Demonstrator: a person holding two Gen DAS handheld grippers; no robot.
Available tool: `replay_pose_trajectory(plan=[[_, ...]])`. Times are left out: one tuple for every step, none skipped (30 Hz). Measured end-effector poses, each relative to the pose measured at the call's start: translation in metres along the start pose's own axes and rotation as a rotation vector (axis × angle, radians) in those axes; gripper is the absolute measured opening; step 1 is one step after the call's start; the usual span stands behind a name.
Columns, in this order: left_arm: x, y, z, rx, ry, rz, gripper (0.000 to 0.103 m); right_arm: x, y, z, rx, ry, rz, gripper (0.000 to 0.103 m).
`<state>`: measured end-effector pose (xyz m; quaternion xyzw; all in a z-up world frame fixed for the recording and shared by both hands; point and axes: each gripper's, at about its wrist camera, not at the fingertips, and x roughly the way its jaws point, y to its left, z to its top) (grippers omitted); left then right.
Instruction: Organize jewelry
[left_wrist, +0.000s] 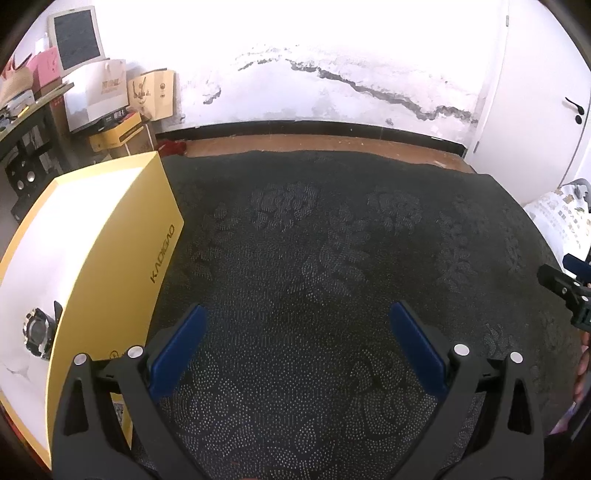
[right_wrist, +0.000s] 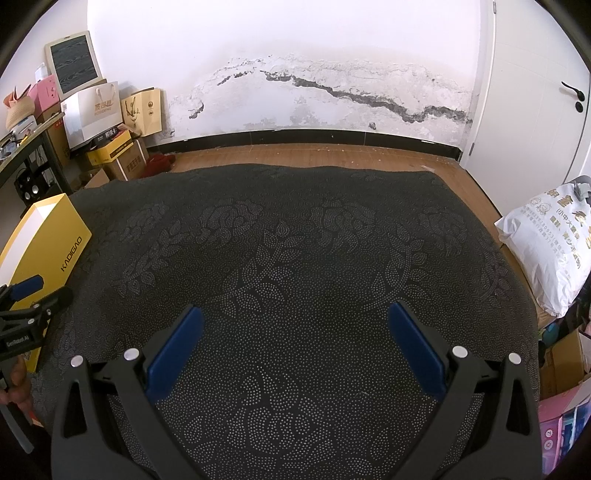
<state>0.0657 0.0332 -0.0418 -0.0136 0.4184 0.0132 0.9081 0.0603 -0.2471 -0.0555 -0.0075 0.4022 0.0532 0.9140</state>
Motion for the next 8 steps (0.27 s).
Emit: replay_pose_trajectory(plan=[[-0.0005,-0.0001,0.0005,0.002,-0.004,0.002,0.097,0.0,0.0004,-0.0004,0.0,0.001,0.0,0.097],[-0.0003,-0.0002,0.0007,0.001,-0.001,0.001,0.097,-0.0002,0.0008,-0.0006,0.0,0.001,0.001,0.097],[0.0008,0.0,0.001,-0.005,0.009,0.0,0.097,-0.0004,0.0005,-0.0007,-0.001,0.001,0.001,0.097],[0.0021,0.0006,0.0007,-0.01,0.02,-0.002,0.097,-0.0004,-0.0001,-0.001,-0.002,0.001,0.001,0.097],[0.0037,0.0006,0.0009,-0.013,0.029,-0.008,0.097,-0.0006,0.0002,-0.0014,-0.002,0.001,0.0,0.097],[0.0046,0.0012,0.0011,-0.014,0.035,-0.012,0.097,-0.0006,-0.0009,-0.0006,-0.002,0.001,0.001,0.097],[0.0055,0.0015,0.0009,-0.015,0.039,-0.011,0.097,-0.0005,-0.001,-0.0003,-0.001,0.001,0.001,0.097],[0.006,0.0016,0.001,-0.014,0.043,-0.009,0.097,-0.0004,-0.0011,-0.0002,-0.002,0.001,0.001,0.097]])
